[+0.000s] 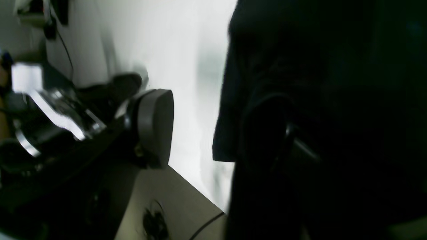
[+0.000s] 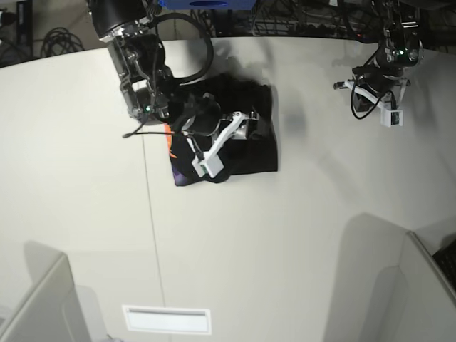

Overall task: Fold the T-shirt properly
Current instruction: 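Fold the right gripper's end over onto the stack and release, then press the folded bundle edges with both grippers to square it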

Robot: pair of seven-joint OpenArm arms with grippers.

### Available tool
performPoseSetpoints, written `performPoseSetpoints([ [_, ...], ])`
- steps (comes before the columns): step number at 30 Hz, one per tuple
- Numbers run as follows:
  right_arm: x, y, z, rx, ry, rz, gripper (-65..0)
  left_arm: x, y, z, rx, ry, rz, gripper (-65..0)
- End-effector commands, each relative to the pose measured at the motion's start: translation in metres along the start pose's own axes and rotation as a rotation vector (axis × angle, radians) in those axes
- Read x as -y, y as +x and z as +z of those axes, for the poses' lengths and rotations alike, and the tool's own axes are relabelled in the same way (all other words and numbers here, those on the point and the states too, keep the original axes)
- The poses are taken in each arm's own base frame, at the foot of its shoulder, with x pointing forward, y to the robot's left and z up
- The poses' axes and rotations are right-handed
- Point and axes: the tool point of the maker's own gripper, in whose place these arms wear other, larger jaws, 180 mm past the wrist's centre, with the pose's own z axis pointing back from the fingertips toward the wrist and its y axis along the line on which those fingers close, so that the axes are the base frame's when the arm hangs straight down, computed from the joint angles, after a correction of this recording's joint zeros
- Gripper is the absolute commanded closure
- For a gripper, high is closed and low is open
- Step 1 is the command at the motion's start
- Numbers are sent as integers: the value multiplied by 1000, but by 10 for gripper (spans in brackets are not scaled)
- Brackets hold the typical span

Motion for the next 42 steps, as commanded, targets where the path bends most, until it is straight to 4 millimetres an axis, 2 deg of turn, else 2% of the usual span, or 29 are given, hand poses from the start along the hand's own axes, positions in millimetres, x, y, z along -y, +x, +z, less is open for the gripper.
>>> performPoseSetpoints([
  [1,-19,10,0,25,47,38,-377,0,10,3,33,-8,-16,0],
  [5,-52,6,-1,6,111,133,-377,-7,13,5,44,11,-8,0],
  [8,-70,14,15,51,150,185,-375,-20,19,10,62,43,5,0],
  [9,-70,15,21,64,150,193,-375,-26,22,12,72,58,11,0],
  [11,-60,19,31,98,127,181,-374,-34,21,16,73,78,16,0],
  [13,-39,26,38,132,81,126,-336,-28,18,19,67,58,-5,0],
  [15,-14,33,47,178,31,53,-209,-4,17,21,67,-27,-72,0],
  [17,6,42,58,239,-13,13,-33,22,12,27,66,-115,-136,0],
  [18,17,46,63,270,-36,-7,0,38,10,29,73,-160,-149,0],
  [24,76,51,98,396,-174,-143,0,105,9,25,133,-366,-118,0],
  [29,106,48,120,426,-255,-180,0,149,27,30,201,-567,50,-474],
  [30,109,47,122,421,-266,-171,0,158,33,33,214,-610,74,-545],
  [32,113,44,123,410,-277,-168,0,173,38,35,224,-664,83,-647],
  [36,117,39,125,404,-289,-176,0,185,35,18,175,-664,141,-650],
  [39,122,38,130,394,-308,-157,0,194,19,-4,85,-649,202,-650],
  [42,123,39,131,398,-311,-157,0,189,2,-23,10,-601,262,-650],
])
